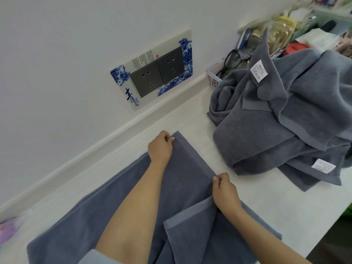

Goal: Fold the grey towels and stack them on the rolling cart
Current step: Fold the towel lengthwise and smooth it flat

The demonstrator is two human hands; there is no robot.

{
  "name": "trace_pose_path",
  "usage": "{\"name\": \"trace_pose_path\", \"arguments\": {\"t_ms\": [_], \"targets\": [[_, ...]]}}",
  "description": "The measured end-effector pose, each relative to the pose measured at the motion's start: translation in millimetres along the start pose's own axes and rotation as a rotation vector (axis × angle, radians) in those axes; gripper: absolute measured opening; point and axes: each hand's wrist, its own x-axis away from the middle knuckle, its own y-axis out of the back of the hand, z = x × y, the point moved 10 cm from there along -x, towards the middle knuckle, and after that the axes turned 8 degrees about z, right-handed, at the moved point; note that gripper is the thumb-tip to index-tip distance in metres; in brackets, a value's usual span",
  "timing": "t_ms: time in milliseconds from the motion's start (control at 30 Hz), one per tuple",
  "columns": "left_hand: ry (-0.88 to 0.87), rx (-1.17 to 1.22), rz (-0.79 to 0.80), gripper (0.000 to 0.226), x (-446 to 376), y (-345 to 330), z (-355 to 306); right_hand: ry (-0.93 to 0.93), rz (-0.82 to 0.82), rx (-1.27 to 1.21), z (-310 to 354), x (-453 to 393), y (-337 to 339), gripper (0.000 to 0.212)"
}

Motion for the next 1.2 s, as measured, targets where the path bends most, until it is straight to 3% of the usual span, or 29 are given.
{"name": "trace_pose_path", "arguments": {"t_ms": [167,300,433,500,567,700,767,867,967,1033,1100,1200], "targets": [[0.011,-0.168,-0.028,0.017,-7.2,-9.9,0.6,0.019,-0.027,0.005,-0.7,-1.6,5.4,0.013],[0.04,-0.164,-0.058,0.022,4.6,-7.9,-5.7,0.038,-0.004,-0.009,-3.5,1.0,9.6,0.018],[-0.184,-0.137,-0.18,0.022,64.9,-4.7,-30.0,-0.024,-0.006,-0.098,-13.4,-5.5,10.7,0.015],[-0.286,-0.167,-0.084,0.04,97.6,-21.4,-36.4,-0.046,-0.001,-0.152,-16.6,-8.7,10.5,0.015],[-0.299,-0.262,0.121,0.062,113.4,-48.3,-33.2,-0.05,0.029,-0.169,-17.5,-10.6,10.4,0.019],[-0.235,-0.446,0.424,0.055,115.8,-82.2,-12.0,-0.039,0.248,-0.206,-16.9,-7.1,2.9,0.037],[-0.22,-0.484,0.466,0.056,117.1,-84.9,-9.3,-0.03,0.427,-0.137,-16.4,3.2,-0.4,0.041],[-0.202,-0.514,0.492,0.058,116.6,-87.7,-9.9,-0.037,0.708,0.029,-19.7,29.4,2.2,0.018],[-0.183,-0.522,0.495,0.058,116.0,-88.7,-7.7,-0.083,0.832,0.181,-40.2,45.6,19.4,0.018],[-0.169,-0.528,0.502,0.059,116.2,-89.4,-6.4,-0.102,0.78,0.147,-53.4,48.1,38.0,0.017],[-0.151,-0.525,0.502,0.059,116.0,-89.2,-8.0,-0.12,0.612,0.074,-67.0,45.0,61.4,0.019],[-0.138,-0.494,0.373,0.057,122.1,-79.4,-21.1,-0.096,0.41,0.123,-75.2,51.9,77.1,0.018]]}}
